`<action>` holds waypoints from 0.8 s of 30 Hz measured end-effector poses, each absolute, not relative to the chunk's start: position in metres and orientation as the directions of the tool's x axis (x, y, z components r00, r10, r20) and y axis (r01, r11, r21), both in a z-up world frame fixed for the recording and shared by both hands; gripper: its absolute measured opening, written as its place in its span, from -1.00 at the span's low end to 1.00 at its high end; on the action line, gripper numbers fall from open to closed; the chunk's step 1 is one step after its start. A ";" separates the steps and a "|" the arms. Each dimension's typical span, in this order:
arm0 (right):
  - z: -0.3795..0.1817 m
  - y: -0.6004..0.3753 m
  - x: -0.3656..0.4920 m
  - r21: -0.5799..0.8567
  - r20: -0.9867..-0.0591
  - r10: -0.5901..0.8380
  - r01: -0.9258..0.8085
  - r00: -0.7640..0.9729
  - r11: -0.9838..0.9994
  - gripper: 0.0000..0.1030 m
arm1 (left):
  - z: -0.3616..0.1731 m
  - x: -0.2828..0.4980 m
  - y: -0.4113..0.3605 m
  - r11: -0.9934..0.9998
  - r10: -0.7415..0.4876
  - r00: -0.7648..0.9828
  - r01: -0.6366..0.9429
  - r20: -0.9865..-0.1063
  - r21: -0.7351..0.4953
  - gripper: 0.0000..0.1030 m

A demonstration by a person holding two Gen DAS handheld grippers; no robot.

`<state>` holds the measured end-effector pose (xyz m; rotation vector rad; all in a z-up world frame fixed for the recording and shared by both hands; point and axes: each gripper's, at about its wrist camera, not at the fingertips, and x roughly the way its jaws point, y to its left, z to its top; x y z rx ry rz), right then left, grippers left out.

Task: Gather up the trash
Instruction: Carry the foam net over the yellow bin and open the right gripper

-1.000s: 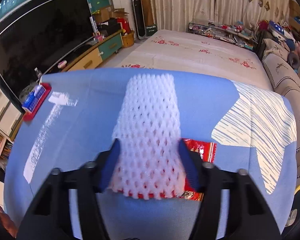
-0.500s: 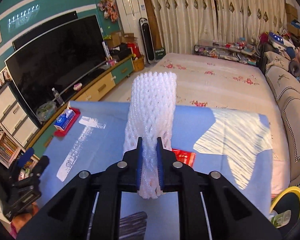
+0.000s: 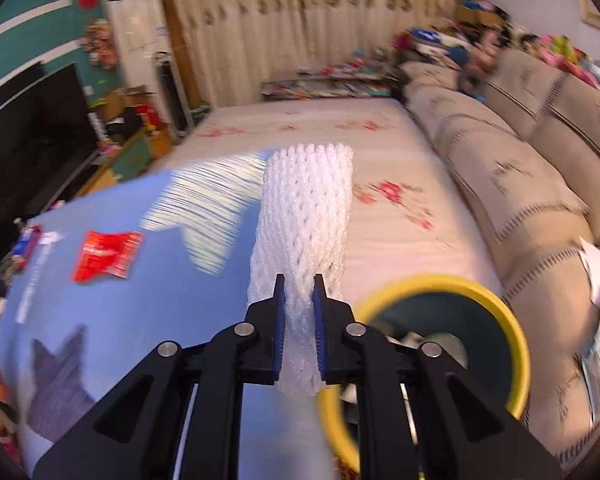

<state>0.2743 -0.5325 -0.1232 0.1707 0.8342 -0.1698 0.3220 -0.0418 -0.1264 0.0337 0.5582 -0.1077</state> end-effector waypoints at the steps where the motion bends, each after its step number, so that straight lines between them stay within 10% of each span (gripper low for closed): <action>1: -0.131 -0.541 0.271 0.078 -0.756 -0.095 0.233 0.648 0.969 -0.74 | -0.124 0.321 -0.051 0.988 -0.126 0.834 0.153 -0.537 0.006 0.78; 4: -0.153 -0.564 0.267 0.070 -0.781 -0.121 0.279 0.613 0.958 -0.67 | -0.119 0.322 -0.074 0.967 -0.204 0.807 0.253 -0.554 0.014 0.78; 8: -0.166 -0.587 0.255 0.079 -0.771 -0.162 0.345 0.616 0.935 -0.10 | -0.114 0.330 -0.103 0.926 -0.308 0.739 0.378 -0.599 -0.010 0.78; 24: -0.158 -0.591 0.238 0.099 -0.737 -0.152 0.328 0.658 0.939 0.12 | -0.155 0.401 -0.183 0.788 -0.340 0.603 0.602 -0.722 0.131 0.66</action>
